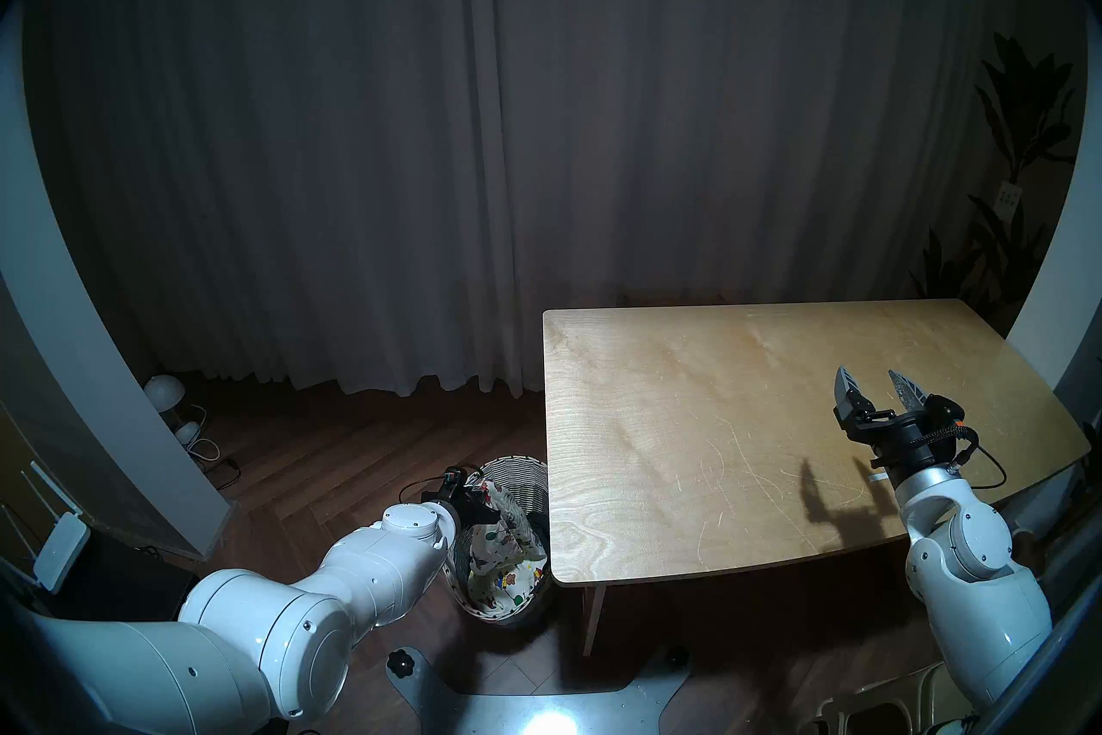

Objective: Toss clothes into the laundry hamper

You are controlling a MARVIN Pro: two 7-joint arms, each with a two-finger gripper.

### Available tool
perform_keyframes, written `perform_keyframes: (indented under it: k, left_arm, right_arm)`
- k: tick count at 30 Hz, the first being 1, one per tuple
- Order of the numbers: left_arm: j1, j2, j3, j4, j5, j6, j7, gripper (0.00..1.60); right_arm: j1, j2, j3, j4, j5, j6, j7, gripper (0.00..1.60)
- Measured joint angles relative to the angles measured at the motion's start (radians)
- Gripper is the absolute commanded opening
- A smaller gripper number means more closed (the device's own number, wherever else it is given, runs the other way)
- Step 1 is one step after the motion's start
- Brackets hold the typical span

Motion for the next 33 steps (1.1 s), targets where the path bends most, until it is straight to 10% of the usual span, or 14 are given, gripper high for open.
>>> perform_keyframes:
  k: [25,27,29,33]
  left_arm:
    - [-0.068,-0.010,-0.048,0.019,-0.037,-0.038,0.018,0.61]
    - [-0.079,0.000,-0.064,0.000,-0.049,-0.061,0.019,0.73]
    - [-0.099,0.023,-0.086,-0.038,-0.064,-0.104,0.029,1.37]
    - [-0.125,0.058,-0.112,-0.083,-0.079,-0.155,0.047,1.60]
  right_arm:
    - [0.002,0.000,0.000,0.001,-0.001,0.000,0.000,1.60]
    - [0.002,0.000,-0.001,0.001,-0.001,0.000,0.000,1.60]
    - [0.003,0.000,-0.001,0.002,-0.001,0.000,0.000,1.60]
    - [0.003,0.000,-0.002,0.003,-0.002,0.000,0.000,1.60]
